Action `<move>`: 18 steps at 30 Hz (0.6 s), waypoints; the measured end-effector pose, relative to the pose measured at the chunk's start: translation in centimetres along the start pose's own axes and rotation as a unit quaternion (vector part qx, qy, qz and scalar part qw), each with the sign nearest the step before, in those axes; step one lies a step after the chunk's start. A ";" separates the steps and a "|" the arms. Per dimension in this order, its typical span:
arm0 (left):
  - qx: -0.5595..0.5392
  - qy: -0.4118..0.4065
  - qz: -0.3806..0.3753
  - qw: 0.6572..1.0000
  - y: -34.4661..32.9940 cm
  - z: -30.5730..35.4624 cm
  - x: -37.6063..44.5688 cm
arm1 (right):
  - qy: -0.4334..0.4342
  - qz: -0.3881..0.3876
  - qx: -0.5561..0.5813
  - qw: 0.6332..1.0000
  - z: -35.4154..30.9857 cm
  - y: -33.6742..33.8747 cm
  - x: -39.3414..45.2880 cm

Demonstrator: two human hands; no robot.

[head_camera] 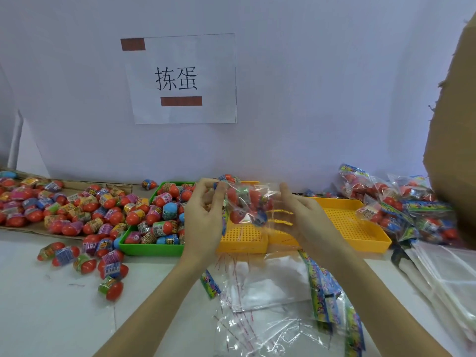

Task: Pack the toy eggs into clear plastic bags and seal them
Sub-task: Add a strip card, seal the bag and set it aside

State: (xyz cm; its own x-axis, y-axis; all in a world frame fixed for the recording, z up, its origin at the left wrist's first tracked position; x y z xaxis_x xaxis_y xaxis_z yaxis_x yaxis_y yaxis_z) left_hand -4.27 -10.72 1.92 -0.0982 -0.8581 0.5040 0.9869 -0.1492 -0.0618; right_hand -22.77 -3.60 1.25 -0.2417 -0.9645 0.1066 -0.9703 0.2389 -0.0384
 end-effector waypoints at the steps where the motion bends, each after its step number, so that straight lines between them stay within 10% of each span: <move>1: -0.004 0.009 0.014 1.000 0.4 -0.2 0.2 | -0.018 -0.034 -0.016 0.999 0.3 -0.1 0.0; 5: -0.015 0.024 0.047 0.999 1.3 -0.5 0.7 | -0.029 -0.129 -0.088 0.987 1.3 -0.4 -0.4; 18: -0.077 0.082 -0.072 0.991 -0.9 -1.7 0.2 | 0.011 -0.016 -0.002 1.000 0.6 2.4 0.4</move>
State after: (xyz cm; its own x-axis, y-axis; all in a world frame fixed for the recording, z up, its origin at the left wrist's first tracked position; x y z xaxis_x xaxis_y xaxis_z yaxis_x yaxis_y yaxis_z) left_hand -5.37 -11.57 0.58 -0.2690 -0.8890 0.3705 0.9311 -0.3384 -0.1360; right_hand -25.21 -3.45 0.59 -0.2116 -0.9687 0.1298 -0.9773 0.2094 -0.0306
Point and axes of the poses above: each hand's wrist, its own x-axis towards the middle knuckle, its own y-axis out of the back of the hand, z = x × y, the point moved 6 cm from there along x, towards the middle knuckle, and after that the axes turned 5 degrees about -x, right-handed, at the moved point
